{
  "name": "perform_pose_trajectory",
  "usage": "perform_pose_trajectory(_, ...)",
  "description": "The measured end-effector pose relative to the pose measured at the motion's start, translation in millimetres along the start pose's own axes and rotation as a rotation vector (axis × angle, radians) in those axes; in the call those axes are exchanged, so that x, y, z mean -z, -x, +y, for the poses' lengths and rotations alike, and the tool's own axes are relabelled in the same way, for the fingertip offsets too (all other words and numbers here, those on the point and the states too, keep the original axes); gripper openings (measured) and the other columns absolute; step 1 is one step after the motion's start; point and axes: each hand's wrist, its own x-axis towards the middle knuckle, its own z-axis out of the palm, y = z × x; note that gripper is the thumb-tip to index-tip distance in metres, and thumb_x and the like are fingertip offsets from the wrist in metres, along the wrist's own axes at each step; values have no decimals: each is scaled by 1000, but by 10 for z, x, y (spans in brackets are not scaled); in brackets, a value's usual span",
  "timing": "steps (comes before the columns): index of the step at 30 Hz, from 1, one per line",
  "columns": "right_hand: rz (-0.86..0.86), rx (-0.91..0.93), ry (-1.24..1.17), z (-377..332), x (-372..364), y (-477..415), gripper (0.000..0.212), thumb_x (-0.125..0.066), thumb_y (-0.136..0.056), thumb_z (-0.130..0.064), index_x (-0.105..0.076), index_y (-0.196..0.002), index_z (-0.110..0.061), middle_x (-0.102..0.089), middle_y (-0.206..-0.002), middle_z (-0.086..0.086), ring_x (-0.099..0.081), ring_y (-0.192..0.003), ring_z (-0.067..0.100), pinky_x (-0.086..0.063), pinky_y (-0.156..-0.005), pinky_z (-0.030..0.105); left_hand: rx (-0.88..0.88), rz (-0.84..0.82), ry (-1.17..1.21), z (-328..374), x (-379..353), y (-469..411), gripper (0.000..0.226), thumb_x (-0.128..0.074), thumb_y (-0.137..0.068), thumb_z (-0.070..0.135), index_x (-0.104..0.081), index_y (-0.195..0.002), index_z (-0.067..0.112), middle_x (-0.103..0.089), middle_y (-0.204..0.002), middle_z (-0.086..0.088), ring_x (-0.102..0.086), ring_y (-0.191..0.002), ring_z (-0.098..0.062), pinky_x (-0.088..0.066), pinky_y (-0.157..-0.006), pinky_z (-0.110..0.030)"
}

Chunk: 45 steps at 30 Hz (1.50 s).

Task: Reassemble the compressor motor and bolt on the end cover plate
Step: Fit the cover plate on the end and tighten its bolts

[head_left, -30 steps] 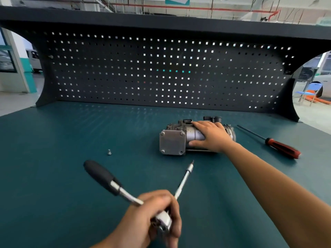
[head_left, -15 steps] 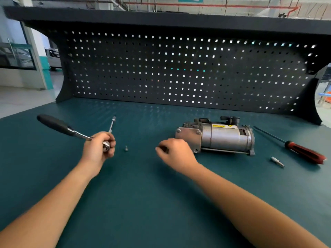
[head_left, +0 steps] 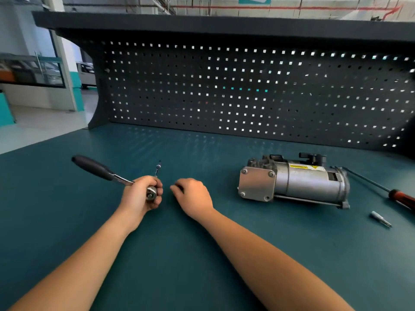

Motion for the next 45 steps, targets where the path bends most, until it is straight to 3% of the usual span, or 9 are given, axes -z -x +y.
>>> perform_pose_trajectory(3, -18, -85, -407, 183, 205, 222, 19, -50, -95, -14, -61, -89, 1, -64, -79, 12, -61, -69, 21, -51, -74, 32, -63, -75, -200, -54, -30, 26, 28, -40, -86, 0, -52, -61, 6, -51, -44, -1, -42, -32, -14, -31, -35, -15)
perform_pose_trajectory(5, -31, -152, -578, 409, 393, 429, 6, -55, -92, -10, -54, -86, -9, -61, -68, 5, -58, -52, 11, -53, -58, 23, -101, -134, -328, -87, -57, 53, 30, -41, -86, -2, -53, -59, 6, -52, -44, 0, -43, -32, -14, -31, -35, -15)
perform_pose_trajectory(8, 16, -140, -452, 760, 731, 767, 26, -67, -85, -13, -44, -75, -19, -59, -55, 0, -53, -39, 4, -43, -46, 16, -130, -196, -427, -120, -91, 97, 30, -43, -85, -2, -54, -59, 7, -53, -46, 0, -45, -34, -13, -31, -36, -14)
perform_pose_trajectory(13, 102, -30, -21, 1125, 1163, 1041, 11, -74, -80, -18, -71, -86, -9, -64, -69, -3, -54, -59, 1, -41, -63, 6, -149, -222, -464, -129, -114, 156, 29, -42, -86, -4, -54, -62, 4, -53, -46, 0, -45, -34, -13, -32, -36, -14)
perform_pose_trajectory(17, 152, 48, 116, 1271, 1202, 1115, 19, -64, -86, -8, -71, -103, -4, -72, -99, 7, -67, -87, 19, -46, -84, 21, -154, -190, -450, -111, -112, 170, 28, -40, -87, -4, -54, -63, 3, -53, -47, 0, -46, -35, -14, -33, -36, -15)
perform_pose_trajectory(21, 191, 81, 124, 1328, 1173, 1041, 18, -64, -86, -7, -70, -102, -2, -72, -98, 10, -68, -89, 24, -49, -87, 32, -155, -191, -463, -111, -118, 186, 29, -40, -88, -4, -54, -64, 3, -53, -47, 0, -46, -34, -14, -32, -36, -14)
perform_pose_trajectory(31, 310, 57, -30, 1413, 1158, 961, 14, -74, -78, -9, -76, -92, -7, -73, -95, 5, -68, -86, 17, -52, -85, 29, -151, -216, -496, -109, -108, 160, 30, -40, -88, -5, -54, -63, 3, -54, -49, -3, -47, -36, -16, -33, -37, -15)
perform_pose_trajectory(36, 337, -27, -89, 1435, 1136, 936, 11, -76, -76, -14, -77, -87, -10, -74, -84, 0, -60, -66, 0, -43, -68, 2, -150, -220, -505, -115, -108, 159, 29, -40, -88, -5, -54, -63, 3, -54, -50, -3, -47, -37, -16, -33, -37, -14)
perform_pose_trajectory(45, 340, -153, -165, 1434, 1108, 886, 4, -74, -76, -12, -73, -78, -8, -63, -65, -8, -53, -56, -6, -40, -58, 2, -145, -227, -511, -103, -124, 176, 29, -41, -88, -5, -55, -64, 2, -55, -50, -3, -47, -36, -16, -32, -37, -14)
